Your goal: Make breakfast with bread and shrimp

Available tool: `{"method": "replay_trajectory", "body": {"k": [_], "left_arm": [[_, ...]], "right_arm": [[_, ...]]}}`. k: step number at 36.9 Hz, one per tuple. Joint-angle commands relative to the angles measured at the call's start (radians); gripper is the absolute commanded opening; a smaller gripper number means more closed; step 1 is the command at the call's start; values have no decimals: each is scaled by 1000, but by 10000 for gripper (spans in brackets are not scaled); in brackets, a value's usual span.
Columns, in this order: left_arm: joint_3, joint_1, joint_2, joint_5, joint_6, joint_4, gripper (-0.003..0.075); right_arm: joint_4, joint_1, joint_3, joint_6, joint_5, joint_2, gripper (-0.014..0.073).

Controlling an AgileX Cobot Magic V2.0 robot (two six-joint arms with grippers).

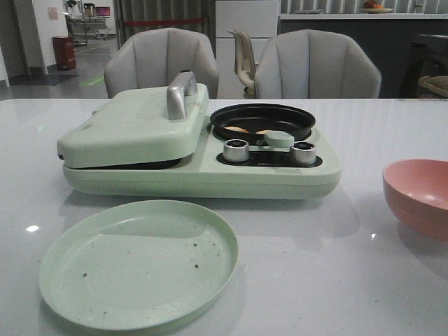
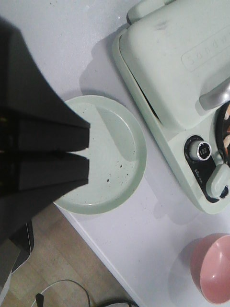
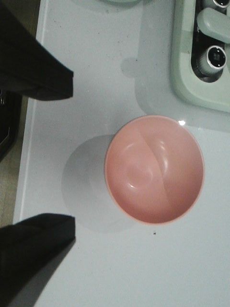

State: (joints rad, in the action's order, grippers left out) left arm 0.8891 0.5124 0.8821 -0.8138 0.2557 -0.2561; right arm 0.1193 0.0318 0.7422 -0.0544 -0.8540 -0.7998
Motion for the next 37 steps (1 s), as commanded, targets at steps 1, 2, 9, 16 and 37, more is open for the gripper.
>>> {"method": "replay_trajectory", "body": {"k": [1, 2, 9, 16, 37], "left_arm": [[26, 10, -5, 68, -6, -16, 101], [26, 10, -5, 75, -6, -16, 101], [26, 10, -5, 97, -6, -16, 101], [26, 10, -5, 97, -6, -16, 101], [26, 10, -5, 97, -6, -16, 101]], "right_arm": [[0, -1, -9, -26, 69, 74, 591], [-4, -1, -18, -26, 75, 88, 591], [-18, -1, -46, -26, 107, 142, 584], [-18, -1, -52, -26, 102, 145, 428], [-18, -1, -52, -25, 96, 145, 45]]}}
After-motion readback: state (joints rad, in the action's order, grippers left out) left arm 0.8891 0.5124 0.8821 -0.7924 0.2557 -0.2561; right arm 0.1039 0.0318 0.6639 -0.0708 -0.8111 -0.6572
